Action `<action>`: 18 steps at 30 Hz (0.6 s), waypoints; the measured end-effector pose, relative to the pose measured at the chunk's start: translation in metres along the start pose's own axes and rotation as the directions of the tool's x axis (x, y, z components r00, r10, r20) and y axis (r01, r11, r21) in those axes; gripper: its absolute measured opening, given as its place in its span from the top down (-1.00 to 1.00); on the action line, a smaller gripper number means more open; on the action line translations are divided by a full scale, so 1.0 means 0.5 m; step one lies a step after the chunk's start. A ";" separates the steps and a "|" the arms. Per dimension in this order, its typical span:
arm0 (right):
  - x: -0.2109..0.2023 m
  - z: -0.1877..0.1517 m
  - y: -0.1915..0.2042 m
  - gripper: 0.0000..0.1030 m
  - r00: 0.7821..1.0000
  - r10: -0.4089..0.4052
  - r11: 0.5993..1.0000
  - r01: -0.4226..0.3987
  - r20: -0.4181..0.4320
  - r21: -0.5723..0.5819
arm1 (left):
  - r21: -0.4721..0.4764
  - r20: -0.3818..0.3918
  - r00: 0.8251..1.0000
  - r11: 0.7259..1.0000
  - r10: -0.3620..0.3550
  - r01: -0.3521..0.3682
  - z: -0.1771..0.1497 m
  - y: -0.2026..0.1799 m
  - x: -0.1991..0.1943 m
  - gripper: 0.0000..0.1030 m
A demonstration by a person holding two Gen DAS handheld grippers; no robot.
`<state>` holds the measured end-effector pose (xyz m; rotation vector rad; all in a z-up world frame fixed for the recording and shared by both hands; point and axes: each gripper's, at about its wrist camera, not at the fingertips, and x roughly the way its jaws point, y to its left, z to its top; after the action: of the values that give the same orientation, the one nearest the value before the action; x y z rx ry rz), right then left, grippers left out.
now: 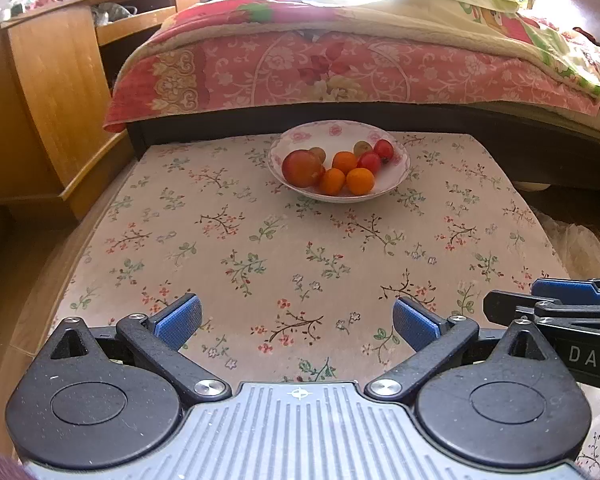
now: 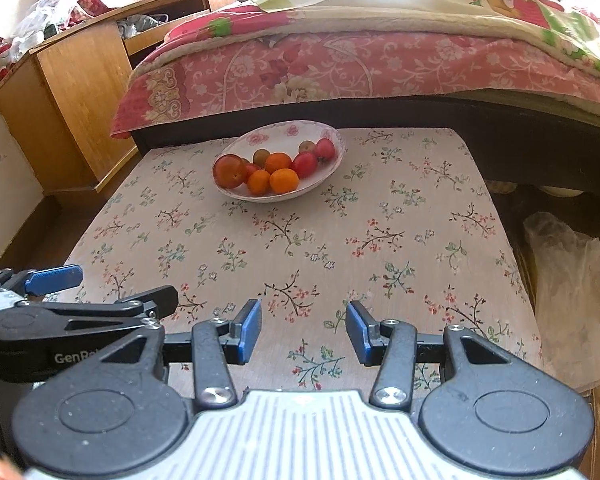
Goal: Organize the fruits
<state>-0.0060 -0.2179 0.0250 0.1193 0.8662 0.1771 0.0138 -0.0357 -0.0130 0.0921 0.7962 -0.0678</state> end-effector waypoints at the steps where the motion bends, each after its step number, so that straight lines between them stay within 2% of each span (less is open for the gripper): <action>1: -0.001 -0.002 0.000 0.05 1.000 0.001 1.000 -0.001 -0.001 -0.001 | -0.001 -0.001 1.000 1.000 0.001 -0.001 -0.001 0.000 -0.001 -1.00; 18: -0.004 -0.018 0.008 0.05 1.000 0.001 1.000 -0.001 -0.011 -0.006 | 0.000 -0.006 1.000 1.000 0.015 -0.015 -0.019 0.002 -0.012 -1.00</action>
<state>-0.0146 -0.2139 0.0215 0.1136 0.8767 0.1815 0.0029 -0.0336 -0.0154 0.0980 0.8018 -0.0533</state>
